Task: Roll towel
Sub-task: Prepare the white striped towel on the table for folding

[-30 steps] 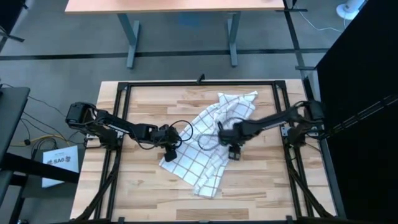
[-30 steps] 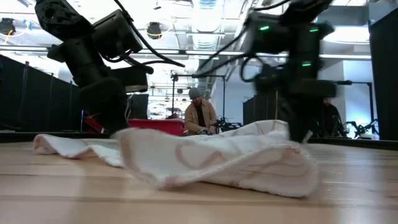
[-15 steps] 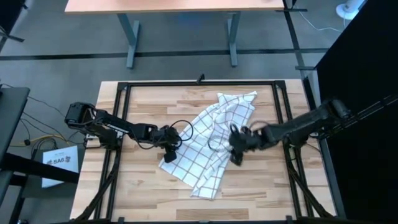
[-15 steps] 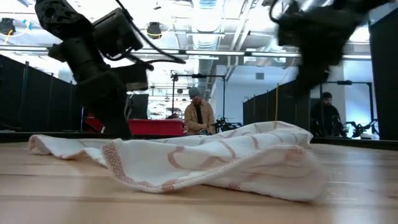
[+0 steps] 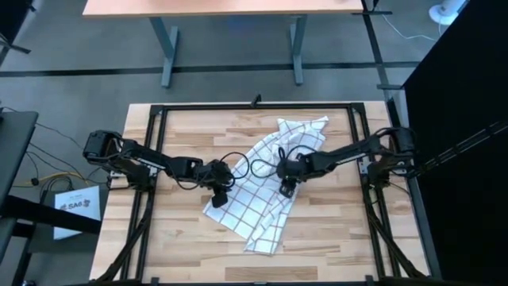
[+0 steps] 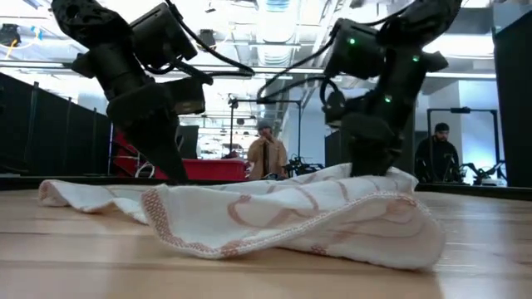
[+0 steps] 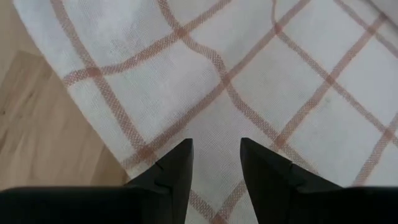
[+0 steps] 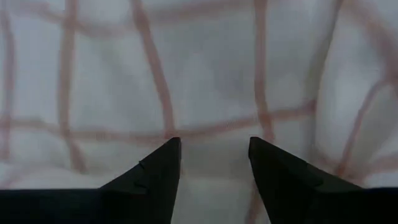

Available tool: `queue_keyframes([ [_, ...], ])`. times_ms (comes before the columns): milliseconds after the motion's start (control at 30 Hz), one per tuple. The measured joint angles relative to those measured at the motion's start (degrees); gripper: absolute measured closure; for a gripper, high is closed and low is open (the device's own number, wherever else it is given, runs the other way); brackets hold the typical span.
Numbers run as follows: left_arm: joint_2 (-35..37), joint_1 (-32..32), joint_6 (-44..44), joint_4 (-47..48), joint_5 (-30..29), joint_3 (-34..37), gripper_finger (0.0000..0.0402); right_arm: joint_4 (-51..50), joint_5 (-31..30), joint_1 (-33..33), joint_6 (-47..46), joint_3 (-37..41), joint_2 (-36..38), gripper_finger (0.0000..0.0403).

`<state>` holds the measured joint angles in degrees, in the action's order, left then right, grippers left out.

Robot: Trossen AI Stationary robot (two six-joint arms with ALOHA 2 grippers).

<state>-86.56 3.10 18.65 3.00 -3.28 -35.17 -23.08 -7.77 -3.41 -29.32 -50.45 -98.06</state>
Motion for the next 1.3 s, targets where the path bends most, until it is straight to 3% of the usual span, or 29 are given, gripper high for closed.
queue_keyframes([
  [400, 0.3, -1.3, 0.8, -2.3, 0.5, 1.7, 0.0282, -15.5, 1.9, -15.4, -11.3, 0.4, 6.5, 0.0236],
  [467, 0.8, -1.4, 0.9, -4.7, 3.1, 1.3, 0.0282, -15.7, 1.5, -17.1, -12.5, 1.0, 7.0, 0.0236],
  [633, -0.2, 0.1, -3.0, -9.9, 11.0, -5.2, 0.0282, -14.0, 0.8, -15.7, -13.3, 2.0, 6.4, 0.0236],
  [933, -12.7, 0.4, -7.3, -6.2, 10.7, -7.9, 0.0283, -11.2, 0.2, -13.5, -11.1, 2.2, 6.4, 0.0236],
  [1067, -14.4, -0.1, -7.5, -6.3, 9.2, -8.0, 0.0292, -10.9, 0.3, -14.2, -11.3, 2.2, 6.4, 0.0236],
  [1300, -14.2, -2.4, -7.5, -6.7, 9.9, -6.2, 0.0302, -13.9, 1.8, -21.9, -21.0, 3.9, 6.8, 0.0236],
])
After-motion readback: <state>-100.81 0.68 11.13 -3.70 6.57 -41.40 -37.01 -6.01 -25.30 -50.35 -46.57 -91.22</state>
